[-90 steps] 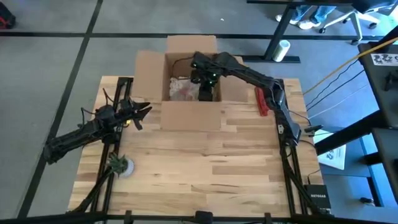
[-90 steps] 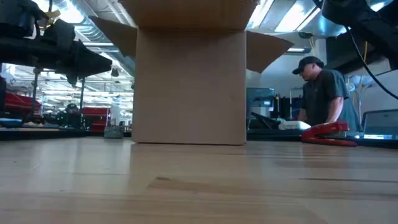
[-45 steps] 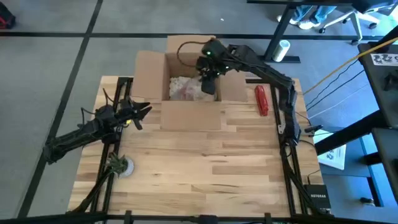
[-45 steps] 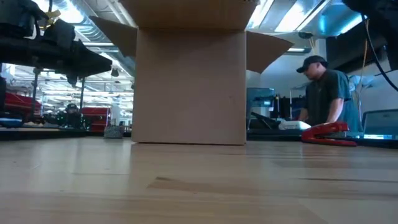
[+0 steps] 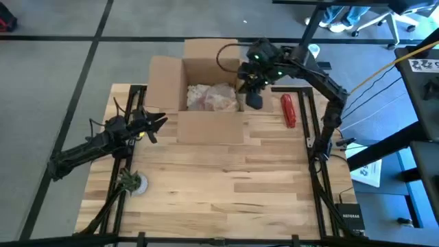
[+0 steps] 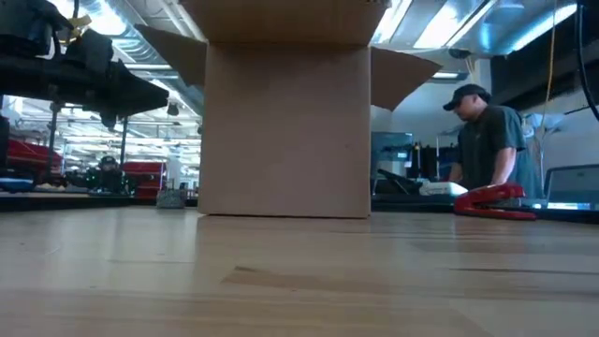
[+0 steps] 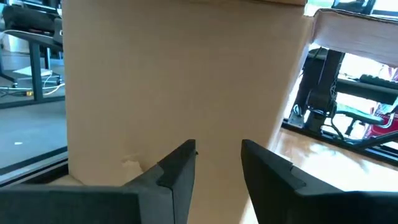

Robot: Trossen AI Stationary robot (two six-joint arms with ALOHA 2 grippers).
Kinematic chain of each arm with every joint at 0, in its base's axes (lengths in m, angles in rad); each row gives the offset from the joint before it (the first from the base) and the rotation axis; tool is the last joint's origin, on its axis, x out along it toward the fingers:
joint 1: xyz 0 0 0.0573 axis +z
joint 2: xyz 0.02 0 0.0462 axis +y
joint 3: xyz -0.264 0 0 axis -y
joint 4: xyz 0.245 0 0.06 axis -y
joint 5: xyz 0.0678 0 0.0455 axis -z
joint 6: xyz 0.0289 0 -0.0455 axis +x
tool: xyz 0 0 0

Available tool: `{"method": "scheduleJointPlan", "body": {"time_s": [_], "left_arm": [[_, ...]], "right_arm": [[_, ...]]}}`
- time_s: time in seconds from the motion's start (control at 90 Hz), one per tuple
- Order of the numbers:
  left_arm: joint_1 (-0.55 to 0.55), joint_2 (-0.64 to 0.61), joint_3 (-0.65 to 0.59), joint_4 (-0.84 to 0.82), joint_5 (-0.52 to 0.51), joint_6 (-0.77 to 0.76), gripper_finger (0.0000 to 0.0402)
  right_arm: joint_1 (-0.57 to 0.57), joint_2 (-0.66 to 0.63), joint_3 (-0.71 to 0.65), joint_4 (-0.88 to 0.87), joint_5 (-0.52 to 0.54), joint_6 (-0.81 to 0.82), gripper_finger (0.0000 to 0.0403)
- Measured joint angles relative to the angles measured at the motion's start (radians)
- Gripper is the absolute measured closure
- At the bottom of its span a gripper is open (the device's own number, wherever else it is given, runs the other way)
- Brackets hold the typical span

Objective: Wrap mug
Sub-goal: Return to Home Position

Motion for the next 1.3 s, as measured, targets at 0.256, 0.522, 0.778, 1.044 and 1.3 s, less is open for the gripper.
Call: {"method": "scheduleJointPlan", "body": {"time_s": [0.256,0.522,0.778,1.044,1.3], "left_arm": [[0.000,0.000,0.000,0.000,0.000,0.000,0.0289],[0.000,0.000,0.000,0.000,0.000,0.000,0.0289],[0.000,0.000,0.000,0.000,0.000,0.000,0.0289],[0.000,0.000,0.000,0.000,0.000,0.000,0.0289],[0.000,0.000,0.000,0.000,0.000,0.000,0.0289]], "right_arm": [[0.068,-0.095,-0.001,-0.019,0.057,0.075,0.0402],[0.095,-0.339,-0.321,0.128,0.159,0.161,0.0403],[0.093,-0.790,-1.179,0.710,0.111,0.336,0.0403],[0.093,-1.107,-1.698,1.090,0.048,0.496,0.0403],[0.093,-1.176,-1.787,1.106,0.038,0.439,0.0403]]}}
